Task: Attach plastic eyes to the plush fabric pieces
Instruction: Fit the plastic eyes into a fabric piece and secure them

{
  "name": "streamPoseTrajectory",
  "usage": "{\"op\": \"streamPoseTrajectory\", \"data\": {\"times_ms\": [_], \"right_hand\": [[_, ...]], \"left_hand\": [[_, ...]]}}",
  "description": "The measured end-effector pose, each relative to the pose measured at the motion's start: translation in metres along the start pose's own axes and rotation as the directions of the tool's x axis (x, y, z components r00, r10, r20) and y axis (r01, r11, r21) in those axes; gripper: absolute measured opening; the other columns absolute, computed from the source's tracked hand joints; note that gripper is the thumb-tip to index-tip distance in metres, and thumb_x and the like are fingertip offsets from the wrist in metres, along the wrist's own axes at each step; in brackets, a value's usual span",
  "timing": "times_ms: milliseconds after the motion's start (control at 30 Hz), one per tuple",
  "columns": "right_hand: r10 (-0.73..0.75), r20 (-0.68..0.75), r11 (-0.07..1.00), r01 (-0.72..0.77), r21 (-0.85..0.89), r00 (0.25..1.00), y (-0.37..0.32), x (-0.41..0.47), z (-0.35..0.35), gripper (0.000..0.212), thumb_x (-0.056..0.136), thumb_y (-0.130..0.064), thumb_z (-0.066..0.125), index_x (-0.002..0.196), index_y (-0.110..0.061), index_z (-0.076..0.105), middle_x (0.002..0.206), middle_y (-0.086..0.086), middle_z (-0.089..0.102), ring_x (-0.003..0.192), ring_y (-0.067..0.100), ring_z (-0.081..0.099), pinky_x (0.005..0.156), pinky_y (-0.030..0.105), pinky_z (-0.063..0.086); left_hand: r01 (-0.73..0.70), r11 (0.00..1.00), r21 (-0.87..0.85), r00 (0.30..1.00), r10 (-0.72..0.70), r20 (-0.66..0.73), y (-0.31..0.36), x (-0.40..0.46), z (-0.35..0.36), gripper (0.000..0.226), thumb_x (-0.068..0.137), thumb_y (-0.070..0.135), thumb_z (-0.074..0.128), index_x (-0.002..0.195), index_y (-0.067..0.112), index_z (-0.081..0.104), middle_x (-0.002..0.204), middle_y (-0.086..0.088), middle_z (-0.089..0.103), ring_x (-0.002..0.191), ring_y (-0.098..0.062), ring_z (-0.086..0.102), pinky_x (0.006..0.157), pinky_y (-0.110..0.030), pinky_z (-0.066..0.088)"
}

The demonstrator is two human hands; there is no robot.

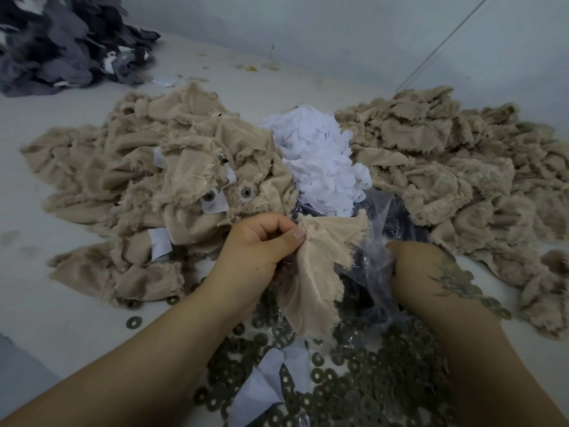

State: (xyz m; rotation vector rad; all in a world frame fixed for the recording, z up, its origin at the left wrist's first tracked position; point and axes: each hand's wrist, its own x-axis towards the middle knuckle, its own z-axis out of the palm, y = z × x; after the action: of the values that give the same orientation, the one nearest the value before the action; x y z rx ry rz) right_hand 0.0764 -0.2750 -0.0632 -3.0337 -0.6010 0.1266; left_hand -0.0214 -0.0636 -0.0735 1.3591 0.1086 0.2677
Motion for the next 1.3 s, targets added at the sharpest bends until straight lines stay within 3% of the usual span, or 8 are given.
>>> {"op": "streamPoseTrajectory", "data": {"times_ms": [300, 467, 700, 867, 967, 1067, 1200, 1300], "right_hand": [[0.208, -0.325, 0.972, -0.160, 0.169, 0.923, 0.001, -0.003, -0.014, 0.008, 0.080, -0.002, 0.067, 0.087, 0.002, 0.069, 0.075, 0.012, 0.065, 0.066, 0.025, 0.053, 0.054, 0.030, 0.035], [0.105, -0.349, 0.915, 0.048, 0.401, 0.931, -0.024, -0.022, -0.032, 0.018, 0.076, -0.007, 0.077, 0.087, -0.021, 0.074, 0.068, -0.012, 0.065, 0.061, 0.006, 0.062, 0.053, 0.007, 0.040], [-0.031, -0.479, 0.886, 0.246, 0.393, 0.877, -0.041, -0.041, -0.041, 0.019, 0.075, -0.015, 0.074, 0.089, -0.027, 0.078, 0.065, -0.014, 0.067, 0.064, 0.003, 0.061, 0.058, 0.003, 0.046], [-0.059, 0.018, 0.895, 0.045, 0.445, 0.998, -0.042, -0.038, -0.043, 0.009, 0.081, -0.023, 0.078, 0.082, -0.031, 0.077, 0.062, -0.016, 0.069, 0.061, -0.006, 0.064, 0.057, 0.004, 0.047], [-0.139, 0.101, 0.787, 0.048, 0.614, 0.985, -0.048, -0.037, -0.038, 0.018, 0.083, -0.013, 0.077, 0.073, -0.029, 0.077, 0.060, -0.017, 0.070, 0.062, -0.006, 0.066, 0.060, 0.012, 0.053], [-0.129, 0.012, 0.575, 0.065, 0.815, 0.992, -0.056, -0.036, -0.033, 0.014, 0.087, -0.006, 0.071, 0.090, -0.015, 0.080, 0.078, 0.000, 0.078, 0.076, 0.019, 0.074, 0.071, 0.034, 0.062], [-0.082, -0.094, 0.409, 0.119, 0.905, 0.992, -0.064, -0.037, -0.029, 0.017, 0.088, -0.009, 0.071, 0.083, -0.023, 0.080, 0.070, 0.001, 0.076, 0.055, 0.005, 0.062, 0.054, 0.019, 0.049], [-0.057, -0.166, 0.400, 0.175, 0.900, 0.984, -0.064, -0.039, -0.028, 0.015, 0.088, -0.012, 0.071, 0.082, -0.023, 0.080, 0.065, 0.014, 0.071, 0.050, 0.014, 0.053, 0.044, 0.032, 0.044]], "left_hand": [[-0.001, 1.000, 0.005, 1.000, 0.001, 0.015, -0.001, 0.000, 0.002, 0.017, 0.082, 0.020, 0.066, 0.066, 0.020, 0.070, 0.062, 0.001, 0.063, 0.058, -0.011, 0.054, 0.056, -0.026, 0.044], [-0.017, 0.999, -0.041, 1.000, 0.017, 0.000, -0.003, 0.000, 0.002, 0.012, 0.081, 0.023, 0.067, 0.071, 0.018, 0.072, 0.071, -0.010, 0.063, 0.068, -0.026, 0.053, 0.070, -0.043, 0.042], [-0.021, 0.981, -0.194, 0.999, 0.028, 0.034, 0.001, 0.000, 0.003, 0.014, 0.083, 0.017, 0.064, 0.073, 0.018, 0.072, 0.071, -0.001, 0.066, 0.068, -0.012, 0.059, 0.068, -0.024, 0.052], [-0.017, 0.967, -0.253, 0.999, 0.027, 0.038, 0.004, -0.001, 0.004, 0.007, 0.084, 0.018, 0.068, 0.077, 0.016, 0.072, 0.076, -0.004, 0.066, 0.072, -0.016, 0.061, 0.070, -0.026, 0.054], [-0.026, 0.972, -0.234, 0.998, 0.037, 0.043, 0.004, -0.001, 0.005, 0.009, 0.083, 0.017, 0.066, 0.078, 0.017, 0.072, 0.077, -0.005, 0.067, 0.073, -0.017, 0.061, 0.071, -0.026, 0.054], [-0.078, 0.988, -0.135, 0.996, 0.083, 0.030, 0.004, -0.002, 0.008, 0.011, 0.083, 0.018, 0.065, 0.075, 0.021, 0.073, 0.073, 0.000, 0.066, 0.070, -0.011, 0.060, 0.067, -0.023, 0.052], [-0.122, 0.992, -0.019, 0.992, 0.123, 0.030, 0.004, -0.003, 0.010, 0.009, 0.083, 0.021, 0.067, 0.076, 0.022, 0.073, 0.074, -0.002, 0.066, 0.071, -0.017, 0.058, 0.067, -0.029, 0.051], [-0.157, 0.988, 0.006, 0.987, 0.157, 0.025, 0.007, -0.004, 0.012, 0.007, 0.081, 0.021, 0.070, 0.075, 0.023, 0.073, 0.071, 0.001, 0.066, 0.068, -0.013, 0.058, 0.063, -0.024, 0.051]]}}
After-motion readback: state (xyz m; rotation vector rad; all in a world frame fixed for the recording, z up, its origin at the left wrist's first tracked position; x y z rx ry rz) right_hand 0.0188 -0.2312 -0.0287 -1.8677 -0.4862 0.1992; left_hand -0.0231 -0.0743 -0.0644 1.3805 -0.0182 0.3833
